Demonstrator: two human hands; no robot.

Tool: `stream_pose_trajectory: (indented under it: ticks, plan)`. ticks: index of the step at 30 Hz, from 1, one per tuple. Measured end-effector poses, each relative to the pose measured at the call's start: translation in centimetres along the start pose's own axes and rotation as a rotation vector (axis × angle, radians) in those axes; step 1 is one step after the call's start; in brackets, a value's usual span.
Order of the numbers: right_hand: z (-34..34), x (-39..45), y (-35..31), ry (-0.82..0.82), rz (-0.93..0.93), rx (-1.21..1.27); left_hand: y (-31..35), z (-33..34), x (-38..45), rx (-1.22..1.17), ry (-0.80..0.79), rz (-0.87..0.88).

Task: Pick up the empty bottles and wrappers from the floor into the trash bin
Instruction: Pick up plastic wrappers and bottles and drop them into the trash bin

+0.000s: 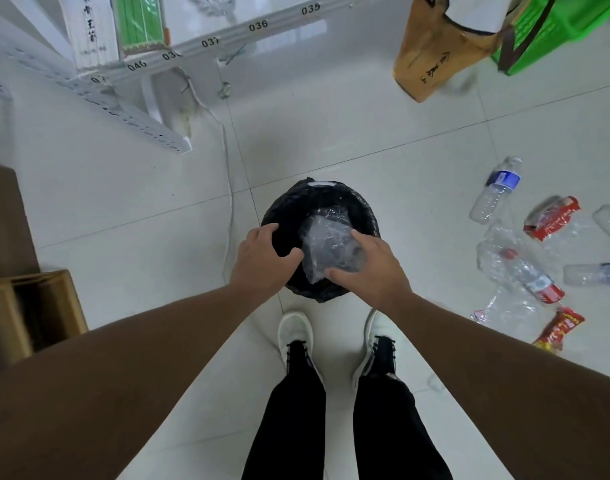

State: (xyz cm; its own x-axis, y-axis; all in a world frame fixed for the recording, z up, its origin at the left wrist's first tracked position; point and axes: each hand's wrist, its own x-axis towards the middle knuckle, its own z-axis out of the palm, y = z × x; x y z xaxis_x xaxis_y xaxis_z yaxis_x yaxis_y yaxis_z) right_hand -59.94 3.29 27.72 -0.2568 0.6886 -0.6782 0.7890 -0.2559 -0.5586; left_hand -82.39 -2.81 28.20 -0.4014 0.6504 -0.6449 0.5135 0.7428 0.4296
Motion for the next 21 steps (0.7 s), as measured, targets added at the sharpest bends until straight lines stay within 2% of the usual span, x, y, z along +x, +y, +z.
stream_pose_trajectory:
  ticks: [12,17,21]
  plan:
    - [-3.2,-8.7,1.5,0.062,0.075,0.230,2.2,-2.1,-3.8,0.146,-0.087,0.099]
    - [-4.5,-14.4,7.6,0.122,0.170,0.254,4.2,0.1,-6.5,0.196,-0.140,0.134]
    - [-5.3,-18.2,15.0,0.168,0.275,0.346,5.7,4.7,-9.3,0.260,-0.205,0.167]
